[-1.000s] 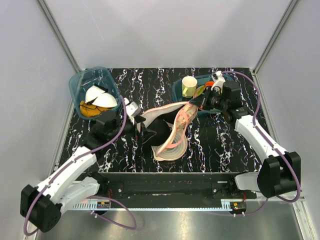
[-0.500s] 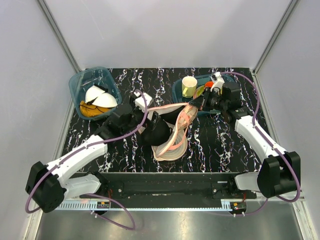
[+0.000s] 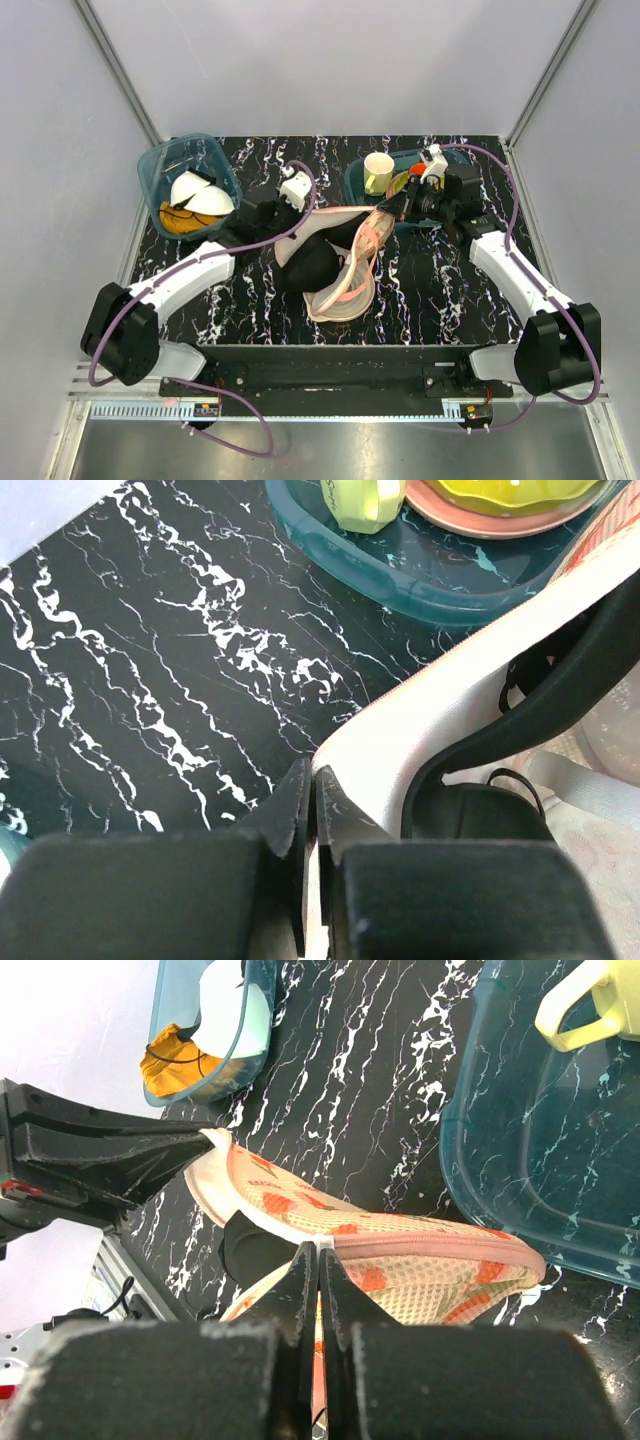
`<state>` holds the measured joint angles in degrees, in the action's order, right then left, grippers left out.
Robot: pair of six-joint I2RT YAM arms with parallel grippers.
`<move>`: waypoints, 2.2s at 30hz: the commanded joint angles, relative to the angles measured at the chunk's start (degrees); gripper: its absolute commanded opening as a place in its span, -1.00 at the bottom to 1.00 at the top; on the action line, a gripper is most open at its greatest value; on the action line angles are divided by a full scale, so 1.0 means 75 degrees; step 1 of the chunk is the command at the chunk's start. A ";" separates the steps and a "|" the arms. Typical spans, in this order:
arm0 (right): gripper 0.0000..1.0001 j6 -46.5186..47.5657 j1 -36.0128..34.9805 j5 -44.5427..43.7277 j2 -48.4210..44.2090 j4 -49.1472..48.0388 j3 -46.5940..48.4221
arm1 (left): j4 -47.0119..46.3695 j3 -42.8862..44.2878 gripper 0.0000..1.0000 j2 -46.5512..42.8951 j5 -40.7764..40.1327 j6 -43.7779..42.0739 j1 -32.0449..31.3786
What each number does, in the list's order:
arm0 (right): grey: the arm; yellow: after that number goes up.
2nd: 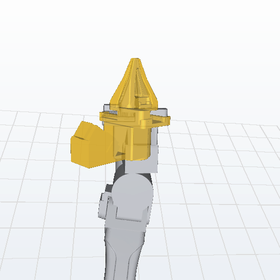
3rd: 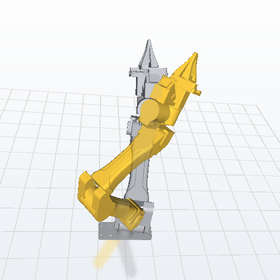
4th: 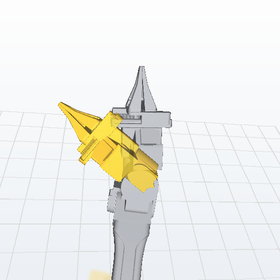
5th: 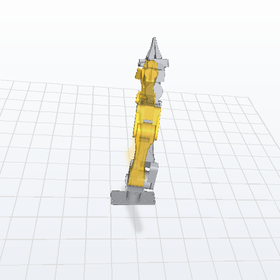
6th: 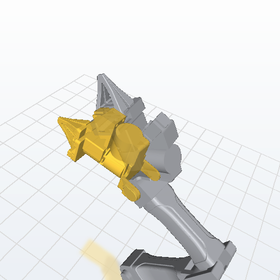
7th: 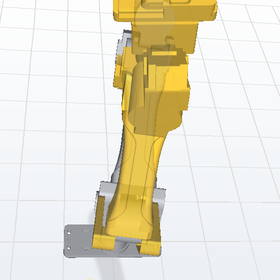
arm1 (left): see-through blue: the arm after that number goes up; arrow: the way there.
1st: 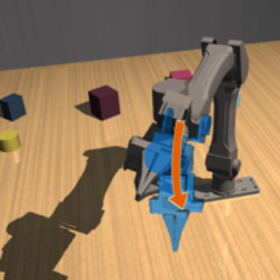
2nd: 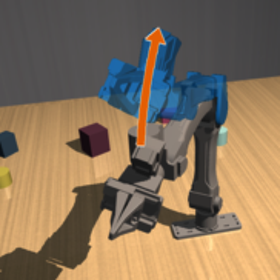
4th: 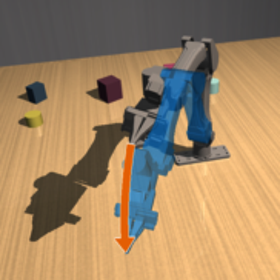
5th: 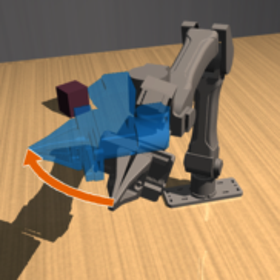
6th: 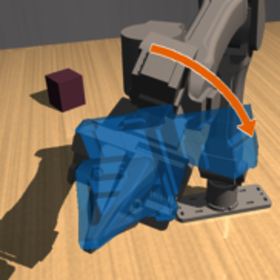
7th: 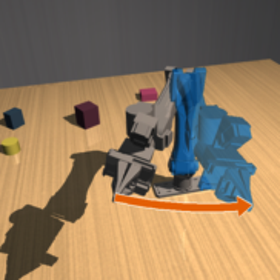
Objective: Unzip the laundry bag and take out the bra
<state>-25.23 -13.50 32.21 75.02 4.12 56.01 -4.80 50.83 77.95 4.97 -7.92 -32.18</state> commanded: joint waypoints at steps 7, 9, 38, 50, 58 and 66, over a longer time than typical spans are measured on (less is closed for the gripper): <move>-1.00 -0.0080 -0.0579 0.0370 0.1573 -0.0174 0.1952 | 0.0767 0.0419 -1.00 -0.1650 -0.1963 0.0341 0.0177; -1.00 -0.0174 -0.0812 0.0393 0.2122 -0.0267 0.2562 | 0.0780 0.0337 -1.00 -0.2131 -0.2313 0.0563 0.0213; 0.66 -0.1042 -0.2302 -0.1458 0.3614 -0.0373 0.2423 | 0.1319 0.0969 -1.00 -0.1358 -0.2491 0.1666 0.0518; 0.48 -0.1089 -0.2478 -0.1484 0.1951 -0.1697 0.0081 | 0.1577 0.1098 -1.00 -0.1534 -0.2128 0.1818 0.0518; -0.01 0.0469 -0.2525 -0.0380 0.2184 -0.0797 0.0393 | 0.1554 0.0993 -1.00 -0.1546 -0.1835 0.1818 0.0506; -0.07 0.1465 -0.2618 -0.0533 0.3004 0.0270 0.1297 | 0.1542 0.1016 -1.00 -0.1441 -0.1741 0.1830 0.0518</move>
<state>-20.25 -31.97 27.05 95.22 2.07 61.36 9.87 56.25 68.31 -9.39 5.02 -28.67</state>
